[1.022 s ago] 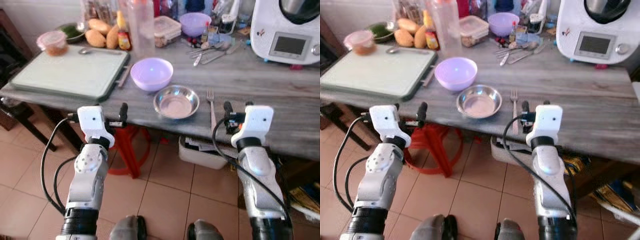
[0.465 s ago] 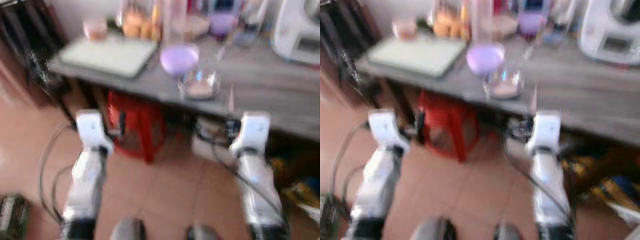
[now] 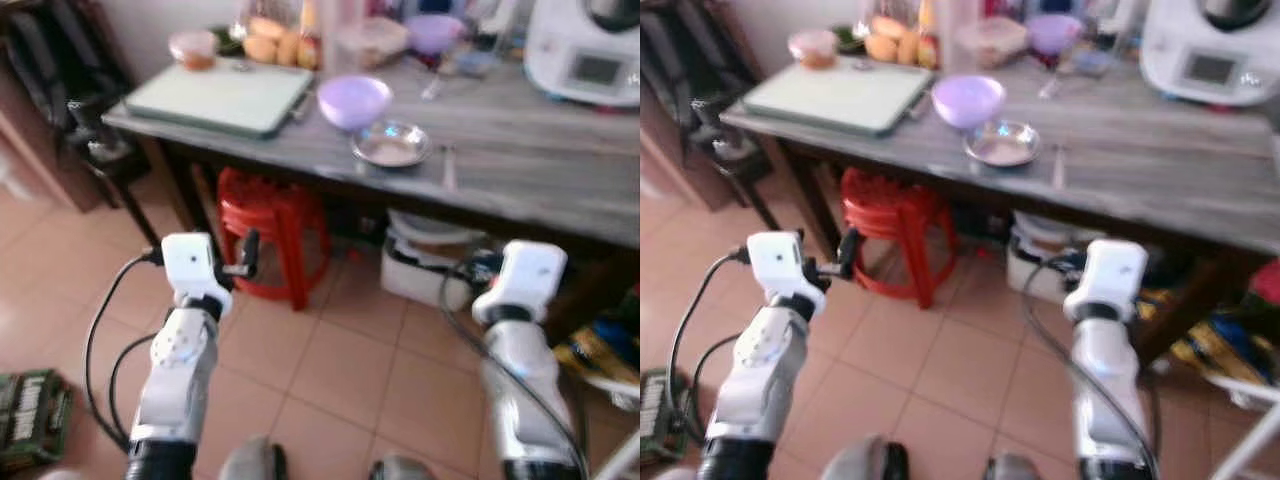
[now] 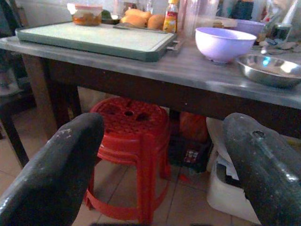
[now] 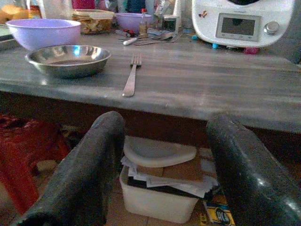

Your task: Setting the table

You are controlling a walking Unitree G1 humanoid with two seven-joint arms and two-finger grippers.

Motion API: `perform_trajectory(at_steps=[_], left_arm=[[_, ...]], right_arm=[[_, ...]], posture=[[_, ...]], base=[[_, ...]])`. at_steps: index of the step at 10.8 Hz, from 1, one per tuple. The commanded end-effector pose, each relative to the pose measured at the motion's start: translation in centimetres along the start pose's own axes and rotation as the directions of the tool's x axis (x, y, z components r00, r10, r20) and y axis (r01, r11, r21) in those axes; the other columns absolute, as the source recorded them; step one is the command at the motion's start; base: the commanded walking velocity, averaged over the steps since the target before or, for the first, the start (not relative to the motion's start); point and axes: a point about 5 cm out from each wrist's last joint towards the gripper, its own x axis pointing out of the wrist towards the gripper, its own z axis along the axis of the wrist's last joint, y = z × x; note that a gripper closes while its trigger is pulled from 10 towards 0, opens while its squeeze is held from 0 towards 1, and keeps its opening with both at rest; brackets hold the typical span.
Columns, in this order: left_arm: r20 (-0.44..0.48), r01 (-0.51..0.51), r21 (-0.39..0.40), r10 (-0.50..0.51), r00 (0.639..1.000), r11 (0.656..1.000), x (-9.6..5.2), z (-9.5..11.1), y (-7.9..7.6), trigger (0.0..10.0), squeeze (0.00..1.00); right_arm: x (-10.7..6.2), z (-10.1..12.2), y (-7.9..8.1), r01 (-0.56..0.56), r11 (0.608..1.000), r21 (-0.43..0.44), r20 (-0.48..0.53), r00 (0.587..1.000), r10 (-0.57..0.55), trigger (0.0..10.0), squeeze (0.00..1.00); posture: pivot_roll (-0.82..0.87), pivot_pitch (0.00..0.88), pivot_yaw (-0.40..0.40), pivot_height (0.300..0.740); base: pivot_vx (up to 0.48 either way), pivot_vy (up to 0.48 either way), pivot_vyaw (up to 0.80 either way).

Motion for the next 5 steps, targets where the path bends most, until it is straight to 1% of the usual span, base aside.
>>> perform_trajectory(at_steps=[1, 3, 4, 5], left_arm=[[-0.002, -0.005, 0.001, 0.005, 1.000, 1.000, 0.2, -0.1, -0.1, 10.0, 0.00], [0.024, -0.013, 0.006, 0.012, 1.000, 1.000, 0.7, 0.5, 0.2, 10.0, 0.00], [0.051, -0.018, 0.013, 0.017, 0.999, 1.000, 1.2, 1.2, 0.4, 10.0, 0.00], [0.053, -0.004, 0.016, 0.003, 0.999, 1.000, 1.3, 1.3, 0.4, 10.0, 0.00]], right_arm=[[0.4, 0.8, -0.2, 0.004, 1.000, -0.016, 0.040, 0.999, -0.003, 10.0, 1.00], [1.4, 1.8, 0.4, -0.008, 1.000, -0.024, 0.083, 0.997, 0.010, 10.0, 1.00], [1.9, 2.8, 1.0, -0.045, 0.998, -0.041, 0.120, 0.992, 0.050, 10.0, 0.00], [2.1, 2.7, 1.0, -0.030, 0.999, -0.012, 0.103, 0.994, 0.032, 10.0, 0.00]], posture=[[-0.06, 0.051, 0.053, 0.740], [-0.05, 0.051, 0.052, 0.740], [-0.06, 0.055, 0.053, 0.740], [-0.05, 0.058, 0.061, 0.740]], base=[[-0.262, 0.000, 0.00], [-0.257, 0.000, 0.00], [0.000, 0.000, 0.00], [0.000, 0.000, -0.44]])
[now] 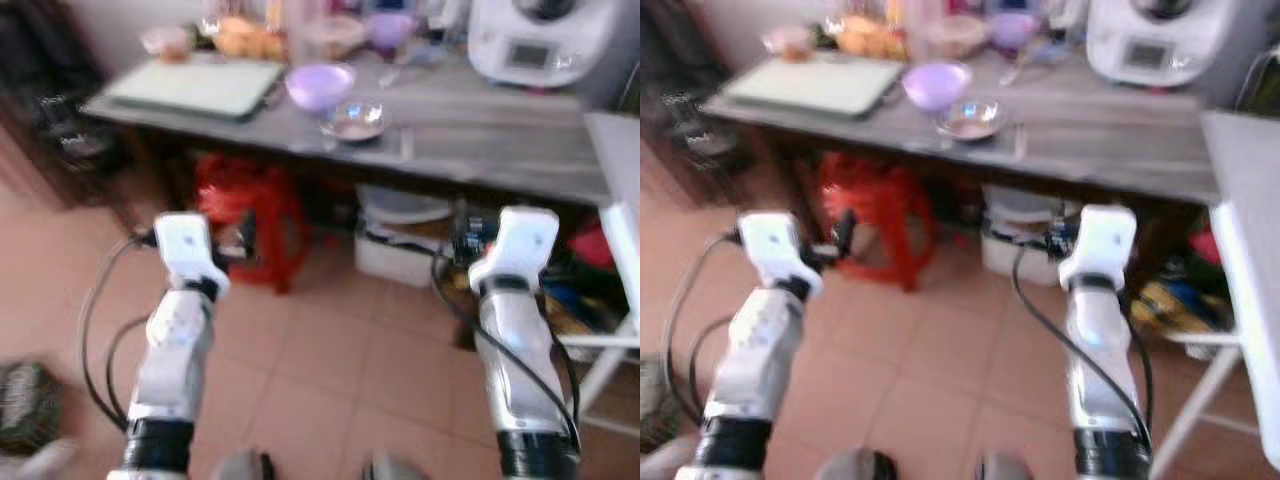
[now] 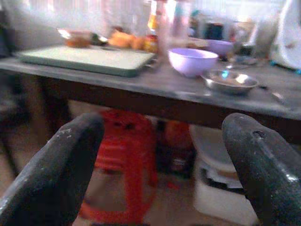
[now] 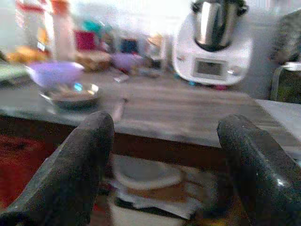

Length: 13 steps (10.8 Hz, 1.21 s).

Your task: Setting the table

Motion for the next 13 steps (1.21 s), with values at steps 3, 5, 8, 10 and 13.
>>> perform_trajectory(at_steps=[3, 5, 8, 10, 13], left_arm=[[-0.011, 0.071, -0.021, -0.071, 0.997, 0.997, -0.7, -0.5, -0.8, 10.0, 0.00], [-0.017, 0.097, -0.032, -0.098, 0.995, 0.995, -1.0, -0.9, -1.4, 10.0, 0.00], [-0.009, 0.098, -0.036, -0.098, 0.995, 0.995, -0.7, -0.7, -1.2, 10.0, 0.00], [-0.007, 0.101, -0.037, -0.102, 0.995, 0.994, -0.7, -0.6, -1.2, 10.0, 0.00], [-0.006, 0.102, -0.039, -0.102, 0.995, 0.994, -0.7, -0.6, -1.3, 10.0, 0.00]], right_arm=[[-0.9, -1.0, 0.0, 0.015, 1.000, 0.019, -0.048, 0.999, -0.014, 10.0, 0.00], [-0.6, -1.2, -0.1, 0.007, 1.000, 0.001, -0.051, 0.999, -0.007, 10.0, 0.00], [-0.2, -2.0, 0.0, -0.019, 1.000, -0.001, -0.123, 0.992, 0.019, 10.0, 0.00], [-0.3, -2.0, 0.9, -0.043, 0.998, 0.049, -0.128, 0.991, 0.049, 10.0, 0.00], [-0.6, -2.4, 0.4, -0.046, 0.998, 0.032, -0.140, 0.989, 0.050, 10.0, 0.00]], posture=[[-0.05, 0.053, 0.069, 0.740], [-0.06, 0.051, 0.064, 0.740], [-0.06, 0.053, 0.057, 0.740], [-0.06, 0.055, 0.057, 0.740], [-0.06, 0.055, 0.058, 0.740]], base=[[0.000, 0.000, -0.80], [0.000, -0.285, -0.32], [0.170, -0.393, 0.00], [0.000, -0.433, 0.00], [0.000, -0.435, 0.00]])
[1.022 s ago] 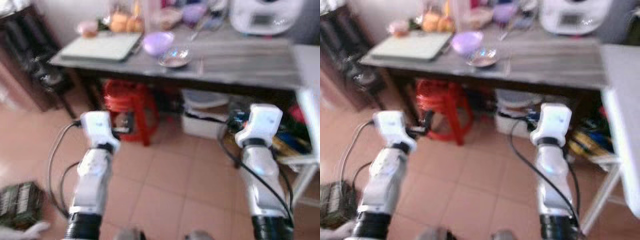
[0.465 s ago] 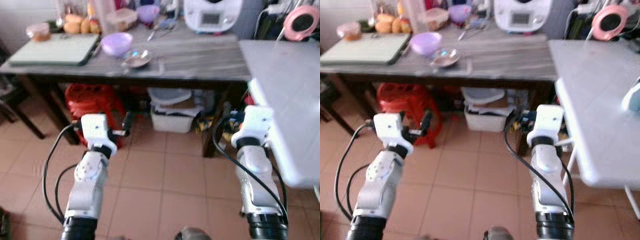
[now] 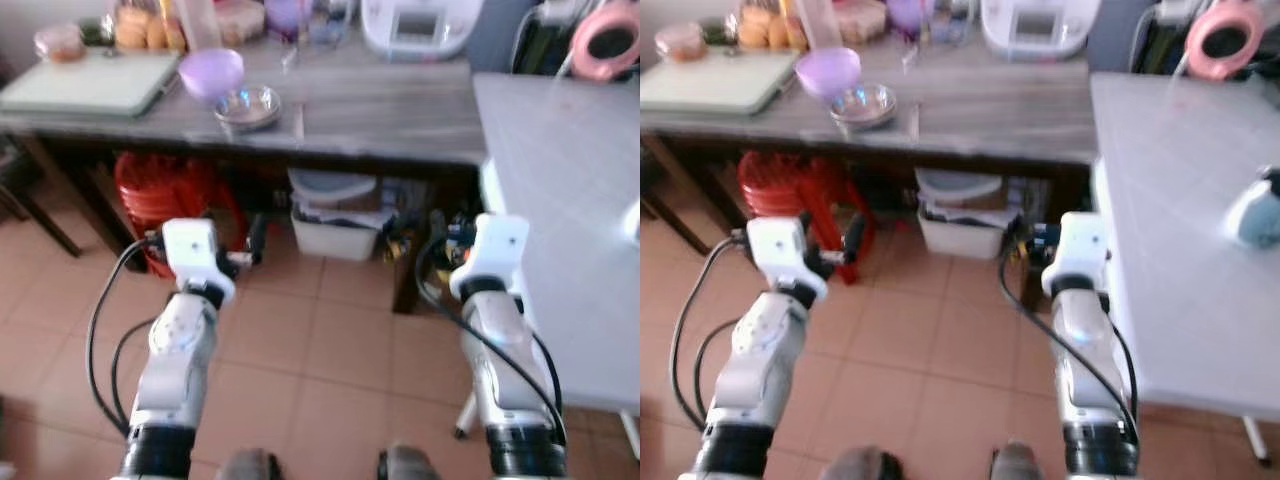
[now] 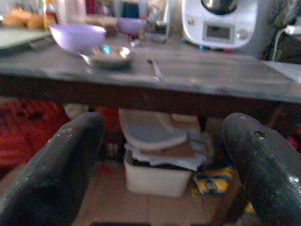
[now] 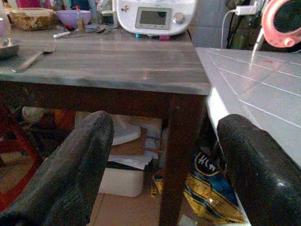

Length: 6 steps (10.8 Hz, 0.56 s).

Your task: Setting the table

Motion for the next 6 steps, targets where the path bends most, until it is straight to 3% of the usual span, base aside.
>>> perform_trajectory(at_steps=[1, 3, 4, 6], left_arm=[[0.005, 0.004, 0.009, -0.004, 1.000, 1.000, 0.07, 0.19, -0.07, 10.0, 0.00], [0.009, 0.002, 0.011, -0.002, 1.000, 1.000, 0.10, 0.25, 0.00, 10.0, 0.00], [0.008, 0.001, 0.012, -0.002, 1.000, 1.000, 0.13, 0.26, 0.00, 10.0, 0.00], [0.014, 0.006, 0.013, -0.006, 1.000, 1.000, 0.17, 0.35, -0.03, 10.0, 0.00]], right_arm=[[0.10, 0.18, -0.26, 0.008, 1.000, 0.001, 0.008, 1.000, -0.008, 10.0, 0.00], [0.08, 0.43, 0.13, -0.026, 1.000, 0.003, 0.031, 0.999, 0.026, 10.0, 0.00], [0.01, 0.66, 0.31, -0.037, 0.999, -0.017, 0.047, 0.998, 0.038, 10.0, 0.00], [0.07, 0.97, 0.28, -0.039, 0.999, -0.019, 0.065, 0.997, 0.040, 10.0, 0.00]], posture=[[-0.06, 0.055, 0.058, 0.740], [-0.06, 0.055, 0.058, 0.740], [-0.06, 0.053, 0.058, 0.740], [-0.06, 0.053, 0.057, 0.740]], base=[[0.000, -0.439, 0.00], [0.000, -0.396, 0.00], [0.000, 0.000, 0.00], [0.000, -0.360, 0.00]])
